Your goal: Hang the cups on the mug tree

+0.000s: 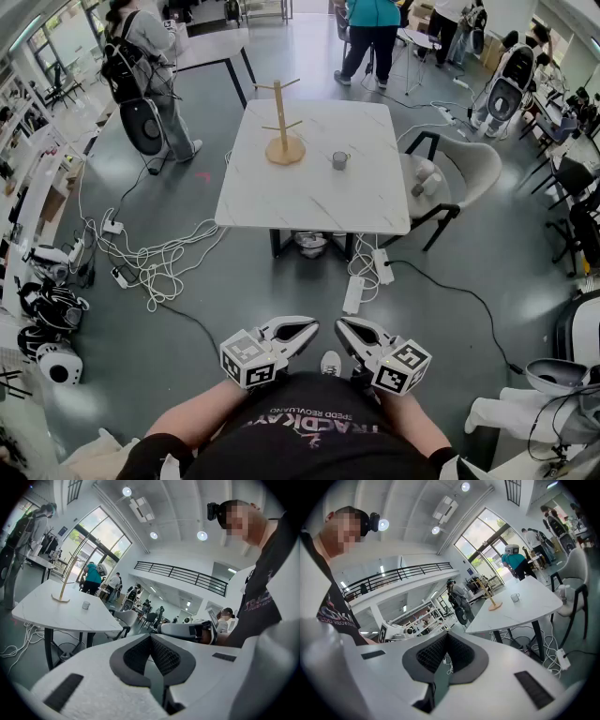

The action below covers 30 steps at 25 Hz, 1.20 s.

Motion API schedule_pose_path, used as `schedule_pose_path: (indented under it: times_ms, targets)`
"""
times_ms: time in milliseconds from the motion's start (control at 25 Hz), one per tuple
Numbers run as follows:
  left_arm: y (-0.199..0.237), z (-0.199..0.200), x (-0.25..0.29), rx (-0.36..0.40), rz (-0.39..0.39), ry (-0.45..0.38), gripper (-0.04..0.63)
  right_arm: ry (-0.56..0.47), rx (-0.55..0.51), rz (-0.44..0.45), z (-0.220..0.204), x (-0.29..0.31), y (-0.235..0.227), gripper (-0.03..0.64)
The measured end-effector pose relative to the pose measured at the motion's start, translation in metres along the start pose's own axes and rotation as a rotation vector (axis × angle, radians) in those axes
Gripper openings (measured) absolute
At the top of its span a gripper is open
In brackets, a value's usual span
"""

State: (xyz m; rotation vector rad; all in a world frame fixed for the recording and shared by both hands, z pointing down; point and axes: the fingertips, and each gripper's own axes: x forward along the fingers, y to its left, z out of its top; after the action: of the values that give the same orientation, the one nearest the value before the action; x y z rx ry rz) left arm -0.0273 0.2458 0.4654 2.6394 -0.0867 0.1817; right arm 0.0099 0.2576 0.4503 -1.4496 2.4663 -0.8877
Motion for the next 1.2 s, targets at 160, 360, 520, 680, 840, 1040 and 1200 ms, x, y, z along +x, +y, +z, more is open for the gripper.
schedule_pose_path:
  times_ms: [160,360,520,680,840,1040,1200]
  targets:
    - [0.001,0.002,0.002,-0.005,-0.001,0.0,-0.003,0.002,0.006,0.002,0.002,0.0,-0.002,0.009]
    - [0.0,-0.001,0.004,-0.009,-0.001,0.002,-0.003,-0.013,0.015,0.014,0.003,-0.001,-0.002,0.009]
    - [0.0,-0.002,0.005,-0.012,-0.002,0.007,-0.003,-0.011,0.01,0.032,0.004,-0.001,-0.002,0.01]
    - [-0.002,-0.005,0.008,-0.009,-0.004,0.012,-0.003,0.013,-0.003,0.036,0.001,-0.001,-0.003,0.011]
    - [-0.003,-0.006,0.014,-0.015,0.001,0.013,-0.003,0.028,-0.033,0.054,0.003,-0.001,-0.003,0.009]
    - [-0.004,-0.009,0.023,-0.026,0.022,0.012,-0.003,0.041,-0.052,0.068,0.005,-0.006,-0.011,0.009]
    - [-0.007,-0.011,0.033,-0.031,0.046,0.012,-0.003,0.042,-0.049,0.092,0.008,-0.013,-0.02,0.009]
